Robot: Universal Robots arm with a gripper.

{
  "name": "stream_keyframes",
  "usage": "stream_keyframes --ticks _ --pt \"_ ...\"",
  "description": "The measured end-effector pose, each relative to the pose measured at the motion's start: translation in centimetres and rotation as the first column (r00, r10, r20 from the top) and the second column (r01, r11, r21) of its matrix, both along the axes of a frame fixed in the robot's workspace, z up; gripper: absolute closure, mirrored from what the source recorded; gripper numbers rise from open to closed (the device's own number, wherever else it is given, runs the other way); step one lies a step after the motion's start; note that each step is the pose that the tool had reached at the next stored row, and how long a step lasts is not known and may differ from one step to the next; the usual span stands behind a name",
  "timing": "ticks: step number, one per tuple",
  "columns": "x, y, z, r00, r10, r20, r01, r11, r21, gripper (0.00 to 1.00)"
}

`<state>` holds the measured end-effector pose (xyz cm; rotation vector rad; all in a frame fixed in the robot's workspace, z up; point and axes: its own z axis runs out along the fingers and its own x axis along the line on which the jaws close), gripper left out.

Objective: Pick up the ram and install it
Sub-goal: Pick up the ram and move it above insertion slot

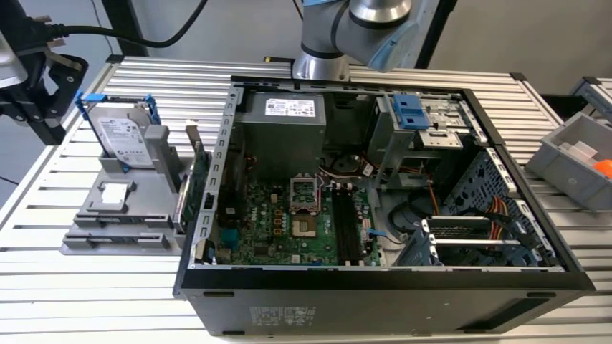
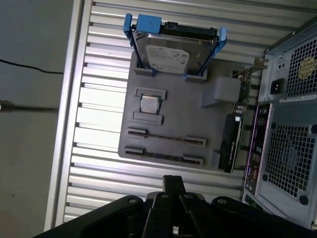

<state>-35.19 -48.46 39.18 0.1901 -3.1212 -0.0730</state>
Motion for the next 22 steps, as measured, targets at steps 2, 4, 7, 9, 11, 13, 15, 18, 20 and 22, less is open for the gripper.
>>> stream_keyframes --ticks 2,4,7,9,11,13,15,18,20,22 --pt "0.0 0.0 0.01 1.0 0.002 0.0062 -0.002 1.0 -0.0001 1.0" --pt "0.01 0.0 0.0 0.9999 0.003 0.0101 -0.003 1.0 -0.0001 1.0" --pt "0.0 0.0 0.0 0.9999 0.007 0.0106 -0.007 1.0 0.0 1.0" --pt "0.0 0.0 0.0 0.9999 0.013 0.0105 -0.013 0.9999 -0.0001 1.0" --pt "-0.01 0.0 0.0 0.9997 0.023 0.0104 -0.023 0.9997 -0.0001 1.0" --pt "-0.01 0.0 0.0 0.9993 0.035 0.0105 -0.035 0.9994 0.0 1.0" --pt "-0.01 0.01 0.01 0.9987 0.05 0.0104 -0.05 0.9988 -0.0001 1.0" --pt "0.0 0.0 0.0 0.9972 0.074 0.0105 -0.074 0.9973 0.0 1.0" --pt "0.0 0.0 0.0 0.9963 0.085 0.0105 -0.085 0.9964 -0.0001 1.0" --pt "0.0 0.0 0.0 0.9961 0.088 0.0104 -0.088 0.9962 -0.0001 1.0"
